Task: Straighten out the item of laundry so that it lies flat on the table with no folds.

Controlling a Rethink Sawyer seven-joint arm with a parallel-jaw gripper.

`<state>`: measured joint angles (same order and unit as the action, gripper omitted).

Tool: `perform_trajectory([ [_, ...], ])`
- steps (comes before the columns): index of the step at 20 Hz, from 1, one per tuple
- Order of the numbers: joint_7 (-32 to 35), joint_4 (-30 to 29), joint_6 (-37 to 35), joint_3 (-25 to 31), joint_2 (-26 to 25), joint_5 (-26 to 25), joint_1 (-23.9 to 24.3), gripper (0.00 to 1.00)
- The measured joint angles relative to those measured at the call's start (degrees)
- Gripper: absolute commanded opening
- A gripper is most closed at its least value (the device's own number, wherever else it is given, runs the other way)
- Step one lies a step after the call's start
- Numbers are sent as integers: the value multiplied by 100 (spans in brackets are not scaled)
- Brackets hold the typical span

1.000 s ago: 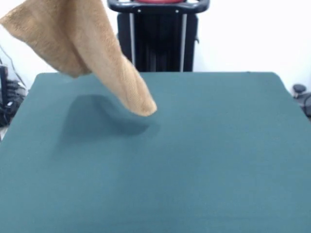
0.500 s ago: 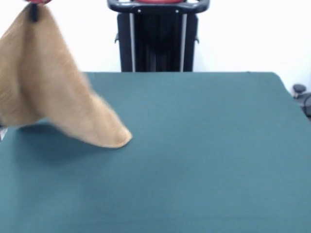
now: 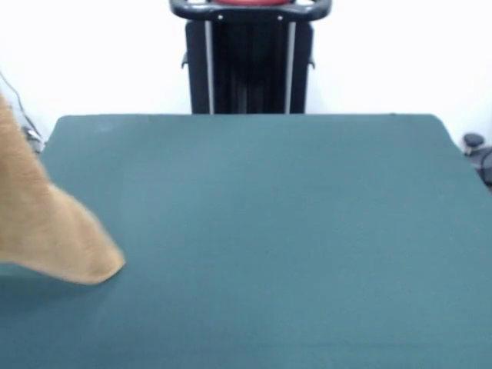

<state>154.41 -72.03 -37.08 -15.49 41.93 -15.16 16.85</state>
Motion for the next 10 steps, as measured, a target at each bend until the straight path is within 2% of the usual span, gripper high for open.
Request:
perform_trajectory([
  [10, 0, -247, 683, 4, 351, -8, 37, 0],
])
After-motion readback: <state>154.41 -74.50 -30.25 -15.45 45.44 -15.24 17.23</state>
